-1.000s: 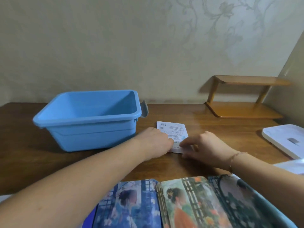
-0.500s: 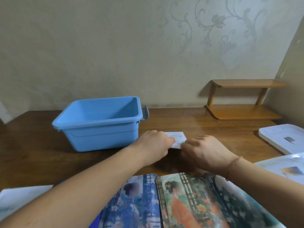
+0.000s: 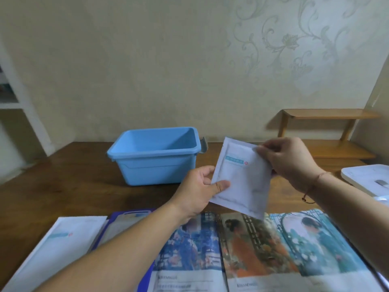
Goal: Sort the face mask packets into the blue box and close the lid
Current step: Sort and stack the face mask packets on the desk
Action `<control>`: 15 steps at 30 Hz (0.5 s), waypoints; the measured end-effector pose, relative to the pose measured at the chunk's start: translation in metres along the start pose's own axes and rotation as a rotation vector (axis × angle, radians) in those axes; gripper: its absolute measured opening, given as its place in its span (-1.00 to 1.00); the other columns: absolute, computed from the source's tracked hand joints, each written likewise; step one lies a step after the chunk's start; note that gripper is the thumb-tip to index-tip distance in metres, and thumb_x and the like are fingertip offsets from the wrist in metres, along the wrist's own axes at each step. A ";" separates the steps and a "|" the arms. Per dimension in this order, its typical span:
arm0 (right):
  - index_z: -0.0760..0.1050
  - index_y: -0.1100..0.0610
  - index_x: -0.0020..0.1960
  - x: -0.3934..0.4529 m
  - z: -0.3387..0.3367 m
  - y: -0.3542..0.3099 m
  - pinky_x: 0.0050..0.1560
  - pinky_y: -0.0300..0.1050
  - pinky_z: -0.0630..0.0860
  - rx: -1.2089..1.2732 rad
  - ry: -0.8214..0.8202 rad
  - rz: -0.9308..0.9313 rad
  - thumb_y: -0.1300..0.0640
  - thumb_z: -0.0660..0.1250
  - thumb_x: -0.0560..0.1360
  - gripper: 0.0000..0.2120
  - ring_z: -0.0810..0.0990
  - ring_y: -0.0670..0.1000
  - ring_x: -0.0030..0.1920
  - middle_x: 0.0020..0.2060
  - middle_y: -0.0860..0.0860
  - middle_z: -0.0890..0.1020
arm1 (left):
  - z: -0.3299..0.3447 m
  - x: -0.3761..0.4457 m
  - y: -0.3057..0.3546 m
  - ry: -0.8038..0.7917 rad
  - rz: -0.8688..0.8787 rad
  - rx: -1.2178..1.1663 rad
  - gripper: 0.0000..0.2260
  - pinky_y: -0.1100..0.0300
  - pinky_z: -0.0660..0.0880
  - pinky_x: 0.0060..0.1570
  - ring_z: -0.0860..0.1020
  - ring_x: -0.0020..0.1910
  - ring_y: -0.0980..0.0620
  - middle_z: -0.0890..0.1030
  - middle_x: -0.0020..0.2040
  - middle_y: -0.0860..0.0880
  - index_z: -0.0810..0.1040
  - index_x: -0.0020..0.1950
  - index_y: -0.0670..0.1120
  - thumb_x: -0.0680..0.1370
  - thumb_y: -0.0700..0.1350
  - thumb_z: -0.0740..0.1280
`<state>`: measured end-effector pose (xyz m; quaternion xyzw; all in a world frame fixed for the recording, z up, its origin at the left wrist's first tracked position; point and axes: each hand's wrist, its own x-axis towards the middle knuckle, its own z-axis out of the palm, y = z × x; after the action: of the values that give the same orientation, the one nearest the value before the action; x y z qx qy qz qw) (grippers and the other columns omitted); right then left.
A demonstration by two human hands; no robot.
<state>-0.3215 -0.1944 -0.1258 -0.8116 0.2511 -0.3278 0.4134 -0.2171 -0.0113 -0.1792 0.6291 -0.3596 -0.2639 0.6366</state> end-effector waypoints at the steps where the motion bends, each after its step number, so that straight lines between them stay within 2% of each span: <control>1: 0.65 0.25 -0.13 -0.001 0.004 -0.001 -0.56 -0.20 0.53 0.011 -0.023 0.040 0.23 0.38 0.53 -0.88 0.55 0.00 -0.46 -0.37 0.12 0.61 | -0.003 -0.012 0.002 0.034 -0.006 0.037 -0.67 -0.03 0.60 0.07 0.69 -0.05 -0.10 0.72 -0.05 -0.13 0.48 0.22 0.03 0.51 -0.21 0.43; 3: 0.65 0.30 -0.08 -0.008 0.019 -0.005 -0.59 -0.23 0.49 0.062 -0.104 0.109 0.26 0.37 0.53 -0.88 0.53 0.03 -0.42 -0.34 0.13 0.61 | -0.018 -0.045 0.007 0.087 -0.025 0.083 -0.64 -0.01 0.58 -0.02 0.66 -0.16 -0.05 0.70 -0.15 -0.11 0.45 0.22 0.09 0.52 -0.22 0.43; 5: 0.67 0.25 -0.12 -0.018 0.039 -0.017 -0.56 -0.20 0.43 0.050 -0.210 0.111 0.24 0.39 0.51 -0.90 0.51 0.07 -0.43 -0.35 0.15 0.64 | -0.041 -0.085 0.014 0.120 -0.031 0.083 -0.75 0.18 0.57 -0.17 0.60 -0.28 0.09 0.66 -0.22 0.00 0.57 0.09 0.02 0.53 -0.29 0.41; 7: 0.69 0.18 -0.19 -0.033 0.070 -0.036 -0.57 -0.24 0.31 0.008 -0.352 0.084 0.21 0.43 0.48 -0.89 0.46 0.03 -0.51 -0.46 0.14 0.61 | -0.069 -0.127 0.019 0.208 -0.072 0.128 -0.82 0.31 0.53 -0.19 0.56 -0.31 0.18 0.66 -0.26 0.09 0.64 -0.02 -0.02 0.53 -0.30 0.41; 9: 0.68 0.16 -0.27 -0.049 0.111 -0.061 -0.58 -0.27 0.21 0.002 -0.490 0.060 0.17 0.45 0.46 -0.86 0.36 -0.01 -0.57 -0.58 0.08 0.51 | -0.104 -0.169 0.020 0.354 -0.107 0.202 -0.86 0.33 0.53 -0.17 0.60 -0.24 0.17 0.69 -0.22 0.11 0.67 -0.05 -0.01 0.53 -0.25 0.41; 11: 0.65 0.14 -0.35 -0.063 0.157 -0.083 -0.58 -0.27 0.23 -0.031 -0.570 0.017 0.12 0.48 0.43 -0.80 0.31 -0.07 -0.60 -0.62 -0.02 0.46 | -0.141 -0.207 0.014 0.495 -0.086 0.299 -0.88 0.37 0.51 -0.13 0.63 -0.11 0.17 0.71 -0.13 0.13 0.69 -0.07 0.01 0.52 -0.21 0.43; 15: 0.65 0.08 -0.35 -0.085 0.249 -0.107 -0.47 -0.38 0.36 -0.097 -0.662 -0.088 0.07 0.50 0.41 -0.82 0.40 -0.21 -0.57 -0.52 -0.07 0.55 | -0.195 -0.260 -0.008 0.697 -0.120 0.606 -0.89 0.54 0.42 -0.07 0.59 0.04 0.28 0.68 -0.06 0.26 0.68 -0.09 0.17 0.48 -0.07 0.47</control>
<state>-0.1794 0.0462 -0.1748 -0.9028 0.0833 -0.0517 0.4187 -0.2186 0.3127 -0.2104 0.8577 -0.1481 0.0437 0.4904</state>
